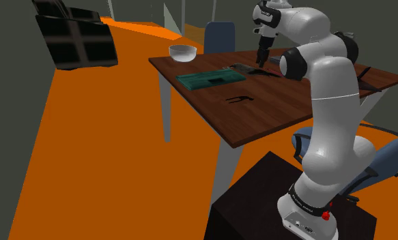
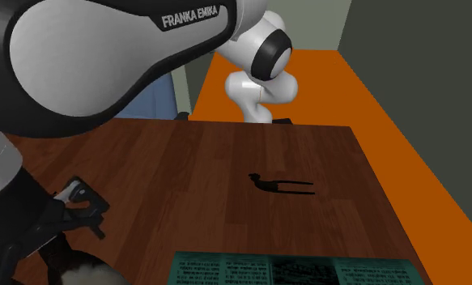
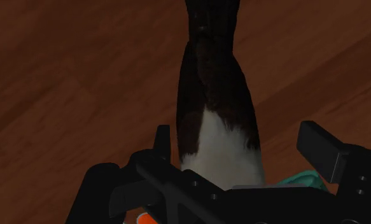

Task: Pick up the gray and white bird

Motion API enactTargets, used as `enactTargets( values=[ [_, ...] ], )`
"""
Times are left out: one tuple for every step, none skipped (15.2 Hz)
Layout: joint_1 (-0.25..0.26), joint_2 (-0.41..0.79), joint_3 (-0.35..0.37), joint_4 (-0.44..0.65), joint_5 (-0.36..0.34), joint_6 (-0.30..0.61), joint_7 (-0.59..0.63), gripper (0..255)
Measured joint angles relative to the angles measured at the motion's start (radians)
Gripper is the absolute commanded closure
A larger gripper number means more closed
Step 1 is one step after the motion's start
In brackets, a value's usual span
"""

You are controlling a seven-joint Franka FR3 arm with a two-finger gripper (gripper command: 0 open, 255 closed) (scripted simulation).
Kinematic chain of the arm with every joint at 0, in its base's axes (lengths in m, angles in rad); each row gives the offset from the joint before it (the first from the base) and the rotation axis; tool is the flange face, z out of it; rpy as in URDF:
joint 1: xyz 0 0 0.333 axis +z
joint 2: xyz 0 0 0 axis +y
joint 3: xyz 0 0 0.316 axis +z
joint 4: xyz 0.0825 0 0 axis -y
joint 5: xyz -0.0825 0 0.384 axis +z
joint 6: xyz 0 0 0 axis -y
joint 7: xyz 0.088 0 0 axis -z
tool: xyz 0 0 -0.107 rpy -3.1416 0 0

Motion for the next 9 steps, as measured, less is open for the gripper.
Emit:
enactTargets(
  values=[
    [-0.007, 0.012, 0.003, 0.012, 0.004, -0.001, -0.006, 0],
    [-0.005, 0.014, 0.004, 0.001, 0.005, 0.011, -0.009, 0],
    [-0.001, 0.014, 0.004, -0.012, 0.004, 0.023, -0.012, 0],
    [-0.001, 0.018, 0.005, -0.021, 0.006, 0.036, -0.015, 0],
    [0.008, 0.007, 0.003, -0.053, 0.001, 0.056, -0.018, 0],
    [0.016, 0.002, 0.002, -0.076, -0.001, 0.072, -0.019, 0],
    [0.019, 0.001, 0.002, -0.088, -0.001, 0.084, -0.021, 0],
    [0.023, -0.003, 0.001, -0.100, -0.003, 0.091, -0.021, 255],
    [0.024, -0.005, 0.001, -0.104, -0.004, 0.094, -0.021, 255]
  ],
)
